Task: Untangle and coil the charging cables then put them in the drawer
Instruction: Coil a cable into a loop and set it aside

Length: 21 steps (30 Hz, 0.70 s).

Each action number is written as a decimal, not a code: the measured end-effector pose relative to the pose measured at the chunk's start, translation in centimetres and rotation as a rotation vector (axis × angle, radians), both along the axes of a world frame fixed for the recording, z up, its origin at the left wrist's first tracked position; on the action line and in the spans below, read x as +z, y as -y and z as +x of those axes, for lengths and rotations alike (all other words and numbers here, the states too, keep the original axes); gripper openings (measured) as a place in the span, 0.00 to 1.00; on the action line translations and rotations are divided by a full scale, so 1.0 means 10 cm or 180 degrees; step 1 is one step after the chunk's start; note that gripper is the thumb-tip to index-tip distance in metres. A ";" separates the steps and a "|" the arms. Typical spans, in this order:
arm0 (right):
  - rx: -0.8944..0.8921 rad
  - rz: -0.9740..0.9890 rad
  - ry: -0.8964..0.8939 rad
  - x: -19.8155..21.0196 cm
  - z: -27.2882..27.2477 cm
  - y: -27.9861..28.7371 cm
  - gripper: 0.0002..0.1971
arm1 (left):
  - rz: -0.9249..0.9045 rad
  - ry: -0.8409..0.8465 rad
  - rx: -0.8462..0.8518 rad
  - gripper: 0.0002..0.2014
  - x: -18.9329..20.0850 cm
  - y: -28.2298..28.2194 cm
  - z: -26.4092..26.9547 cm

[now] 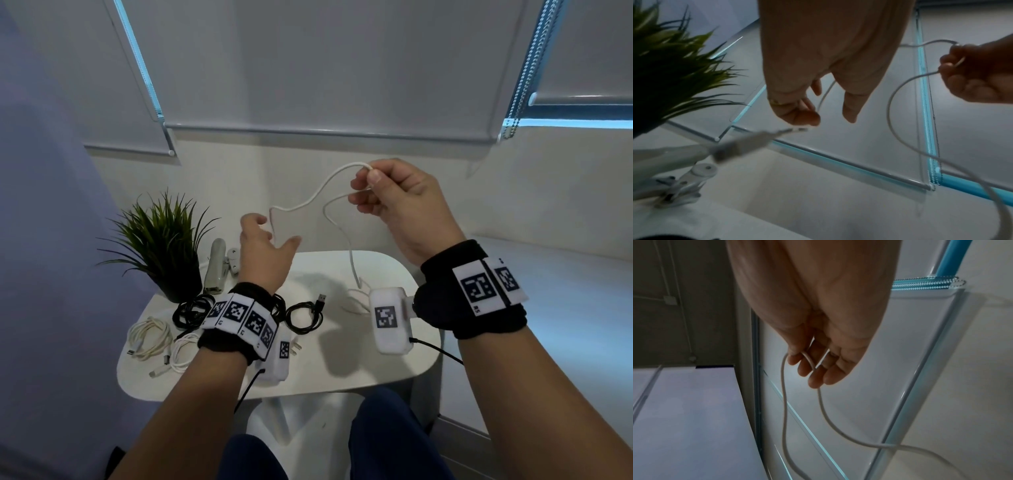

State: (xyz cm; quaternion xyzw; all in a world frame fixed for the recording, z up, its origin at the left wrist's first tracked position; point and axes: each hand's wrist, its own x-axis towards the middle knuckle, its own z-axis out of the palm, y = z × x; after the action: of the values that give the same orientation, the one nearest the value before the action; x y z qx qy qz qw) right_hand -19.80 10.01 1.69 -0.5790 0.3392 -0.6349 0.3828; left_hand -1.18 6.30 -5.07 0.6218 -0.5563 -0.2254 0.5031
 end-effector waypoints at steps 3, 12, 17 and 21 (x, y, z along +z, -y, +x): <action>0.0203 -0.0014 0.0371 0.06 -0.04 -0.03 0.13 | 0.0225 0.0419 0.0300 0.28 0.01 -0.05 0.11; 0.0221 0.0145 0.0414 0.06 -0.05 0.00 0.13 | -0.0083 -0.0645 -0.0961 0.11 0.03 -0.15 0.01; 0.0086 0.0204 0.0407 0.00 -0.03 0.02 0.12 | -0.0257 -0.0767 -0.1830 0.14 0.04 -0.24 -0.04; -0.0042 0.0215 0.0553 0.01 -0.02 0.03 0.12 | -0.0178 -0.0568 -0.1827 0.05 -0.06 -0.24 -0.01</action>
State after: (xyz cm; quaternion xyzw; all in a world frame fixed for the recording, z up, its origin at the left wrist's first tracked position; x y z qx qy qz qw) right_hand -19.96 9.73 1.82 -0.5063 0.3298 -0.6735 0.4258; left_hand -1.27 8.68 -5.62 0.4028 -0.6689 -0.3967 0.4826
